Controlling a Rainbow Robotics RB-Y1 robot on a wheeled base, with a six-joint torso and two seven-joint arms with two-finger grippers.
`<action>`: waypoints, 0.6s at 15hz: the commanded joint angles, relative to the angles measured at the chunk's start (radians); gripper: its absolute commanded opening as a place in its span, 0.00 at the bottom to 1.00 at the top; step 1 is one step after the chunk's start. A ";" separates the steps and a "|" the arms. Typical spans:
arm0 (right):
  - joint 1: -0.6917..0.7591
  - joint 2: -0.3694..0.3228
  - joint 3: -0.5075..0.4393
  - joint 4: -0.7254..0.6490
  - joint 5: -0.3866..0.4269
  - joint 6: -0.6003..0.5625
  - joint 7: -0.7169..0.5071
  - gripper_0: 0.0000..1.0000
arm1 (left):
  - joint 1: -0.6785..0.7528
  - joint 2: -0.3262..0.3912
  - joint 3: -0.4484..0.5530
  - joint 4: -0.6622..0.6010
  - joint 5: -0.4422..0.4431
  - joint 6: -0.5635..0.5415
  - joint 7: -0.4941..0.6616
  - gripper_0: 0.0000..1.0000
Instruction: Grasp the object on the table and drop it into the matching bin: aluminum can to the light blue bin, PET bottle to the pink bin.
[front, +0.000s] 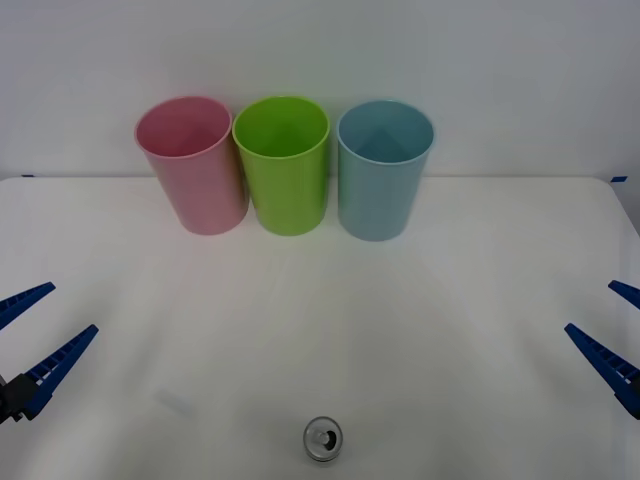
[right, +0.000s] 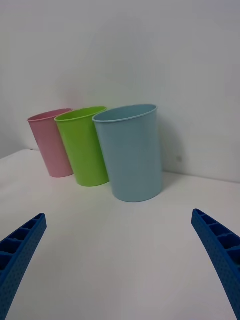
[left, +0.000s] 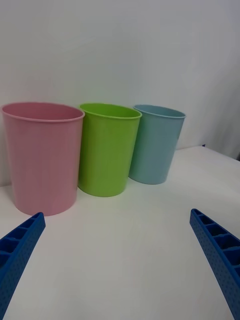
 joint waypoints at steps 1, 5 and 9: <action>0.000 0.000 0.000 0.000 0.000 0.000 0.000 1.00 | 0.000 0.000 0.000 0.000 0.000 0.000 0.000 1.00; 0.015 0.024 -0.004 -0.020 -0.006 0.018 -0.002 1.00 | 0.000 0.000 0.000 0.000 0.000 0.000 0.000 1.00; 0.048 -0.040 0.043 -0.019 -0.017 0.010 0.009 1.00 | 0.000 0.000 0.000 0.000 0.000 0.000 0.000 1.00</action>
